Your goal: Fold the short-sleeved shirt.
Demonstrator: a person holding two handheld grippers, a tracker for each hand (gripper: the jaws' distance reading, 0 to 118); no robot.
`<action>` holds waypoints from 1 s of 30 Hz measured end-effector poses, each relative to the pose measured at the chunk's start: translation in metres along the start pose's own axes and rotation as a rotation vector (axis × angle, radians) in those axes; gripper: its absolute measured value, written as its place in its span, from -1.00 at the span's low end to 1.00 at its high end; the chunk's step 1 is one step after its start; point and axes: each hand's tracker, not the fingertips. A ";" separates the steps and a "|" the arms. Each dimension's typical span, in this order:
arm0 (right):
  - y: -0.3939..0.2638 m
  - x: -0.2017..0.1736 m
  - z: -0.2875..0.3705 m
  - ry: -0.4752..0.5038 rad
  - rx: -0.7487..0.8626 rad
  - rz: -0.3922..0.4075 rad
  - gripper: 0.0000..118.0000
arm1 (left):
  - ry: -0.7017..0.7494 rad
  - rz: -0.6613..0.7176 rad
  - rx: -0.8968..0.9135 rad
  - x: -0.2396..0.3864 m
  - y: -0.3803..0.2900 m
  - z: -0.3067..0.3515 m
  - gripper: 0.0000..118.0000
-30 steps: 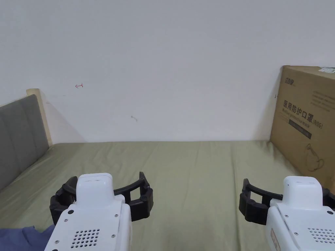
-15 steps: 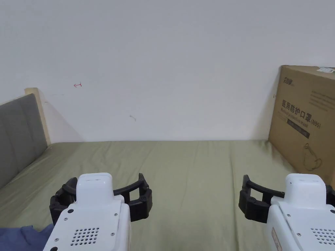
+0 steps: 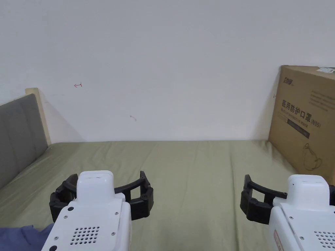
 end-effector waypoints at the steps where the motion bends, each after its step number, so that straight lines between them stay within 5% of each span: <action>1: 0.000 0.000 0.000 0.000 -0.001 0.001 1.00 | 0.000 -0.002 -0.004 0.000 0.000 0.000 1.00; 27: 0.002 0.000 0.000 0.021 -0.020 -0.015 0.98 | -0.022 -0.025 -0.042 0.001 0.002 -0.003 1.00; 29: 0.002 -0.001 0.003 0.042 -0.002 -0.018 0.75 | -0.039 -0.032 -0.055 0.001 0.005 0.001 0.76; 30: 0.002 -0.002 0.004 0.040 0.007 -0.013 0.10 | -0.042 -0.035 -0.052 0.001 0.005 0.002 0.14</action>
